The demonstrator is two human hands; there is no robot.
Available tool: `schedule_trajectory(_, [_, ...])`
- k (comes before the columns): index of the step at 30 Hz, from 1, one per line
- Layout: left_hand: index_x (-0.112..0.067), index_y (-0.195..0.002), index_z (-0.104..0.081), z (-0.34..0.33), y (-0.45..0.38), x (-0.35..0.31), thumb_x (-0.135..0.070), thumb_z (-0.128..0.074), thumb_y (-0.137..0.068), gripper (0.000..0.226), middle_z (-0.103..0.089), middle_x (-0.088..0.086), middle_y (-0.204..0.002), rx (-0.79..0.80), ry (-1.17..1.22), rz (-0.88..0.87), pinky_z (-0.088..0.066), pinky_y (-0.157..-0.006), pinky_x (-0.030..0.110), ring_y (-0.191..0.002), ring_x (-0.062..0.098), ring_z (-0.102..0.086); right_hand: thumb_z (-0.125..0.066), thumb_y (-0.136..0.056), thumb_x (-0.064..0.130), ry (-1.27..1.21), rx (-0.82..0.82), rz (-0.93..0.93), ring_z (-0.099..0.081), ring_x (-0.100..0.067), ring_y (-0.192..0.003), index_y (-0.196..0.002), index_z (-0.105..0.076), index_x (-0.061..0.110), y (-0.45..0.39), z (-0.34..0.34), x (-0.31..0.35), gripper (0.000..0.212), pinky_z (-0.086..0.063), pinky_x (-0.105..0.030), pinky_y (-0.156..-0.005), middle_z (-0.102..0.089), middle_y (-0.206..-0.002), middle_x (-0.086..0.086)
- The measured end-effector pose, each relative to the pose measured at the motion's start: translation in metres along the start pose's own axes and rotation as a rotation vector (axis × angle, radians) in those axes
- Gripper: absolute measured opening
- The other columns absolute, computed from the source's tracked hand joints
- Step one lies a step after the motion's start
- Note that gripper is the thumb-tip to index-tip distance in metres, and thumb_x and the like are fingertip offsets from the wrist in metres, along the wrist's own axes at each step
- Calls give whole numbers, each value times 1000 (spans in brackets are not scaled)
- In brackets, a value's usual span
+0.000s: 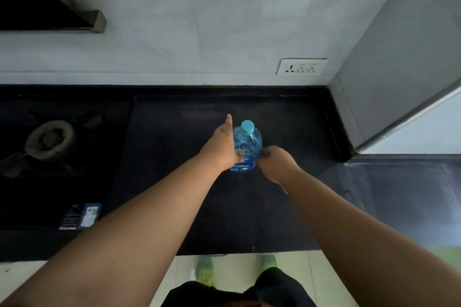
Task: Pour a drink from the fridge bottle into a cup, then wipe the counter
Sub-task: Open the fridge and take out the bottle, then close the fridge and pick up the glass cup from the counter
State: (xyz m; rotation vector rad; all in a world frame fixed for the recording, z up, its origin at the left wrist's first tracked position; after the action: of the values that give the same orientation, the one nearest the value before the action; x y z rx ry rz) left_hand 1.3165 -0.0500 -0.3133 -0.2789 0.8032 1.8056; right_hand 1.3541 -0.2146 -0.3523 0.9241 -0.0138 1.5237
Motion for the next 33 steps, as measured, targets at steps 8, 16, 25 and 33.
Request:
schedule_trajectory(8, [-19, -148, -52, 30, 80, -21, -22, -74, -93, 59, -60, 2, -143, -130, 85, -4, -50, -96, 29, -122, 20, -64, -54, -95, 28, 21, -58, 246, -71, -26, -82, -92, -70, 17, 55, 55, 54, 20, -62, -45, -79, -74, -86, -5])
schedule_trajectory(16, [-31, -138, -60, 58, 207, 7, -35, -64, -100, 38, -59, -11, -137, -463, 232, 213, -49, -99, 24, -115, 6, -61, -61, -94, 25, 110, 256, 631, -69, -9, -93, -96, -72, 30, 118, 55, 124, 13, -54, -25, -79, -73, -97, 12])
schedule_trajectory(25, [-32, -135, -62, 36, 449, 89, -42, -49, -106, 34, -63, -8, -131, -863, 227, 786, -51, -104, 40, -120, 15, -63, -64, -98, 46, 445, 560, 1189, -60, -3, -113, -130, -64, 36, 265, -71, 194, 34, -50, -27, -94, -63, -126, 21])
schedule_trajectory(33, [-35, -149, -48, -19, 678, 142, -52, -25, -107, 51, -53, -6, -153, -906, 77, 1333, -43, -109, 48, -139, 25, -48, -50, -102, 54, 716, 509, 1711, -54, -19, -130, -138, -62, 35, 447, -209, 248, 43, -41, -42, -111, -63, -140, 13])
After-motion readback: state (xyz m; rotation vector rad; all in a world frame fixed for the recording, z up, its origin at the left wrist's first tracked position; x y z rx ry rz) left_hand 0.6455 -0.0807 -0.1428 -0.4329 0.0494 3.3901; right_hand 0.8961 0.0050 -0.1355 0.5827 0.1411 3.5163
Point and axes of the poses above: each hand's wrist, its own y-axis away from the middle knuckle, its own z-axis out of the back of the hand, x = y × z, the point moved 4 cm from there along -y, towards the middle knuckle
